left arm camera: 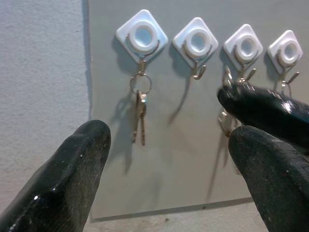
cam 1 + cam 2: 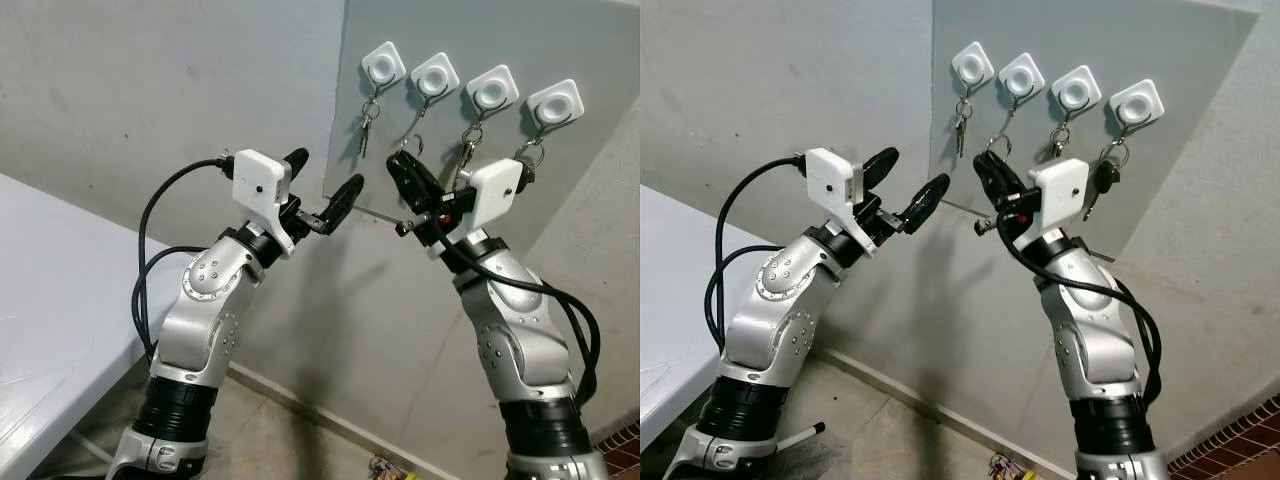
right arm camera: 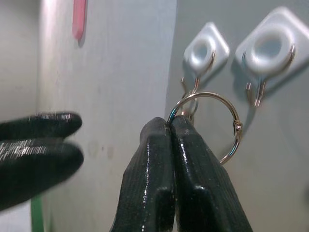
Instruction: Hang keys on a hook
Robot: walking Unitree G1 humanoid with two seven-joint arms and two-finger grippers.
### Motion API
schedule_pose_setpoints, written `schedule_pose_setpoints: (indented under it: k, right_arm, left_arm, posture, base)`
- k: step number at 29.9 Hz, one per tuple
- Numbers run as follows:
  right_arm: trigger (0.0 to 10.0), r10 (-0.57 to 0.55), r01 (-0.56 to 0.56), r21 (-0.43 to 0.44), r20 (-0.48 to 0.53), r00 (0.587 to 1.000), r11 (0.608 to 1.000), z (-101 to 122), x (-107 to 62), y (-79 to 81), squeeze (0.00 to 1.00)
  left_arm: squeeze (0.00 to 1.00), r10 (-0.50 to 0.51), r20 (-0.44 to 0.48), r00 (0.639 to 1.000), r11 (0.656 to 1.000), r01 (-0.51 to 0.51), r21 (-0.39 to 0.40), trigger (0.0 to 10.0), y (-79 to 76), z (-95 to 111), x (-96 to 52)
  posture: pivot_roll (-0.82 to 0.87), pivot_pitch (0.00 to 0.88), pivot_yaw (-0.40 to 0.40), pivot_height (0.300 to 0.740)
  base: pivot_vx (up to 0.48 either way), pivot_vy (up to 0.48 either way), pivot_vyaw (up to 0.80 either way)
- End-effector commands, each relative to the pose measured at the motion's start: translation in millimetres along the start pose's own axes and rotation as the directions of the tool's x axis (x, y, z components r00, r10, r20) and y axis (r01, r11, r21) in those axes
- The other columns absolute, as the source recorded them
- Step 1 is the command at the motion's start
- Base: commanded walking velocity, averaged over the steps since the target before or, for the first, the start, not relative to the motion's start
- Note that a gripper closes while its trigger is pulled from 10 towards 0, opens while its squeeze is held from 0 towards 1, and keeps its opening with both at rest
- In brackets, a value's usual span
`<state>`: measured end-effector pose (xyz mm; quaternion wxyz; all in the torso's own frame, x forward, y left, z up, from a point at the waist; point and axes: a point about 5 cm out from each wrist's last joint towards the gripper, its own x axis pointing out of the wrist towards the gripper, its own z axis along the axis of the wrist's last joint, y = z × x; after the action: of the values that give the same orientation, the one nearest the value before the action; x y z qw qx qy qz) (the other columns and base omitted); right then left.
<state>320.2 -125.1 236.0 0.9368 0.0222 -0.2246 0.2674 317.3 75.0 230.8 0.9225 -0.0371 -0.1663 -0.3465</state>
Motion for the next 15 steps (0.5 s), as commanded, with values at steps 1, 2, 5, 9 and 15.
schedule_pose_setpoints:
  k: [1, 2, 5, 9, 15]
  right_arm:
    - [10.0, -0.019, 0.019, -0.013, 0.012, 1.0, 1.0, 3.7, 2.5, -5.9, 0.0]
    - [10.0, -0.019, 0.019, -0.013, 0.012, 1.0, 1.0, 3.7, 2.5, -5.9, 0.0]
    - [10.0, -0.022, 0.022, -0.044, 0.022, 1.0, 0.999, 8.4, 5.0, -11.8, 0.0]
    - [10.0, -0.013, 0.014, -0.074, 0.016, 1.0, 0.997, 11.4, 6.1, -18.7, 0.0]
    - [10.0, -0.02, 0.02, -0.092, 0.003, 1.0, 0.996, 14.5, 6.8, -29.3, 0.0]
  left_arm:
    - [0.0, -0.026, 0.019, 0.999, 1.0, 0.025, 0.012, 10.0, -5.6, 8.7, 5.3]
    - [0.0, -0.026, 0.019, 0.999, 1.0, 0.025, 0.012, 10.0, -5.6, 8.7, 5.3]
    - [0.0, -0.035, 0.029, 0.999, 0.999, 0.034, 0.005, 10.0, -10.3, 11.3, 6.7]
    - [0.0, -0.032, 0.023, 0.999, 0.999, 0.032, -0.002, 10.0, -10.7, 10.5, 6.1]
    - [0.0, -0.019, 0.018, 1.0, 1.0, 0.019, 0.0, 10.0, -8.1, 10.1, 6.0]
  posture:
    - [-0.01, 0.0, -0.039, 0.711]
    - [-0.01, 0.0, -0.039, 0.711]
    - [-0.01, 0.0, -0.044, 0.711]
    - [-0.01, 0.0, -0.044, 0.711]
    - [-0.01, 0.0, -0.053, 0.711]
  base:
    - [0.0, 0.0, 0.0]
    - [0.0, 0.0, 0.0]
    - [0.0, 0.0, 0.0]
    - [0.0, 0.0, 0.0]
    - [0.0, 0.0, 0.0]
